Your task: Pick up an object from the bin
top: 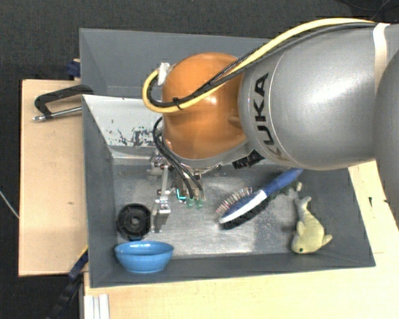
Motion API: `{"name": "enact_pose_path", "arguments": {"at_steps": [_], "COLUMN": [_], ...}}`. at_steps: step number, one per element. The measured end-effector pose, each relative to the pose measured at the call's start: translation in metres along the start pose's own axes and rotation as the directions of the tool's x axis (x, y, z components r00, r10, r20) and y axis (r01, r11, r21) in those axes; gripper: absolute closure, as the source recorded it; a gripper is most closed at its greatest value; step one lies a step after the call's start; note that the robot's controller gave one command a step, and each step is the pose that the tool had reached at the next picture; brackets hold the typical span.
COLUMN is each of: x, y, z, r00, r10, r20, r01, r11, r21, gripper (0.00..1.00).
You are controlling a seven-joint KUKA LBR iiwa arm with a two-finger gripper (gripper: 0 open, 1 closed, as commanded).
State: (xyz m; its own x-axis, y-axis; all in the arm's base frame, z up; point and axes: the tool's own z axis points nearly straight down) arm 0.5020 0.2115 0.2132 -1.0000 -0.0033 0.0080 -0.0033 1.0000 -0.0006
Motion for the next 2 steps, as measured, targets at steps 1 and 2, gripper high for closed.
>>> {"name": "enact_pose_path", "arguments": {"at_steps": [1,2], "x": [-0.0052,-0.0067], "y": [-0.0024,-0.0027], "z": [0.1428,0.1397], "r00": [0.998,0.998], "r10": [-0.063,-0.062], "r20": [0.012,0.017], "r01": [0.063,0.062], "r11": [0.998,0.998], "r21": [-0.003,-0.004], "gripper": [0.00,1.00]}}
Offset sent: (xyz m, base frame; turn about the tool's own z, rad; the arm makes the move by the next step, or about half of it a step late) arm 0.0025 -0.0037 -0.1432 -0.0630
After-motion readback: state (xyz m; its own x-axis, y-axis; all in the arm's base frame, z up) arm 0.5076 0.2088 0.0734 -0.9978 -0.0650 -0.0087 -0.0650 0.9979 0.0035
